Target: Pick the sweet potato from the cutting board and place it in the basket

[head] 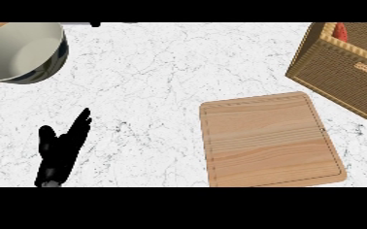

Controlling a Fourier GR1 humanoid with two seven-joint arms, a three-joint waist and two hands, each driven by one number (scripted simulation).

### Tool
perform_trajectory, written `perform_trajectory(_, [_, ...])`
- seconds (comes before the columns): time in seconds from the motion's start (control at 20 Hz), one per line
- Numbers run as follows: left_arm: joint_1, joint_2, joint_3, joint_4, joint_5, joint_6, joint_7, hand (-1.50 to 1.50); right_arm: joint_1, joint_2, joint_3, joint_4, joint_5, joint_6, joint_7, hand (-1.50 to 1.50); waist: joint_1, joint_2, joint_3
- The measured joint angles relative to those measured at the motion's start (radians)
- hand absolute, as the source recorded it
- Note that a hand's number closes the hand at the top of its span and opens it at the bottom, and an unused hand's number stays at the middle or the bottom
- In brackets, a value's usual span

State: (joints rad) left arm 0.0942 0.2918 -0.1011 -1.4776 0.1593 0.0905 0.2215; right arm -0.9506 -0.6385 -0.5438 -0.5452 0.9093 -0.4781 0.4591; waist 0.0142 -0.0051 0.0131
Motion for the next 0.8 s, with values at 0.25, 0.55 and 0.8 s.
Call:
perform_trajectory(0.25, [0.007,-0.001,0.008,-0.002,-0.006,-0.006,-0.004,0.0,0.019,-0.028,-0.011,-0.026,-0.037,0.0,-0.044,-1.5,-0.004,-0.003,0.0])
perform_trajectory(0.55, [0.016,-0.007,0.02,0.005,-0.009,-0.012,-0.021,0.0,0.041,-0.046,-0.06,-0.101,-0.104,-0.031,-0.031,-1.5,-0.015,-0.008,0.0])
perform_trajectory(0.8, [0.02,0.007,0.048,0.002,0.007,-0.02,0.013,0.0,0.121,-0.067,-0.083,-0.215,-0.135,-0.018,0.03,-1.5,-0.03,-0.013,-0.002])
